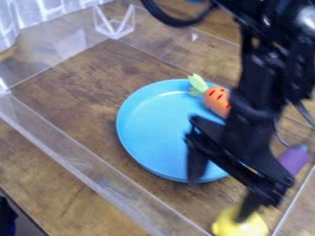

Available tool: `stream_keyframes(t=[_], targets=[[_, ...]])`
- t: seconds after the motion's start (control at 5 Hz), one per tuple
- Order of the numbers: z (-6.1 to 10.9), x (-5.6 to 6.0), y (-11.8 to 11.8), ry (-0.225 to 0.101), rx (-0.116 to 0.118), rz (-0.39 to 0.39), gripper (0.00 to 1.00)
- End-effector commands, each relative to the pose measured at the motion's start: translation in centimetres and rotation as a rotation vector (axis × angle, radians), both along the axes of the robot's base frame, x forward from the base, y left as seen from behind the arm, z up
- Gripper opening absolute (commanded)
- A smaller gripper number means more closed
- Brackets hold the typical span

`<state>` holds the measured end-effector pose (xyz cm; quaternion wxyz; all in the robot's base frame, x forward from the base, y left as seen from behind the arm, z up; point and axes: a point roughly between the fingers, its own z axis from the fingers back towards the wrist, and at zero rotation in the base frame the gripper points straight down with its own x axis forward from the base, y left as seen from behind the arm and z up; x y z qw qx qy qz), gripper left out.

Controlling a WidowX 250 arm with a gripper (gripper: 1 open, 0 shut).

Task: Put the lemon on the blue tray

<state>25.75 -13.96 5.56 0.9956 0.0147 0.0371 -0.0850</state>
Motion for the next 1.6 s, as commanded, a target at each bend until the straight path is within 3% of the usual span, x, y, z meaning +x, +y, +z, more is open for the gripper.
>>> stream_keyframes(t=[0.0, 0.2, 0.4, 0.8, 1.2, 1.4], targets=[[-0.5, 0.1, -2.4, -0.014, -0.014, -0.046, 1.00], [-1.5, 0.6, -3.9, -0.003, -0.012, -0.091, 0.00], [-1.9, 0.0, -4.4, 0.007, -0.016, -0.113, 0.00], [-2.5, -0.5, -4.2, 0.016, -0.015, -0.246, 0.00], [-2.5, 0.7, -4.5, 0.023, -0.017, -0.210, 0.00], [-2.7, 0.4, -4.5, 0.026, -0.017, -0.220, 0.00]])
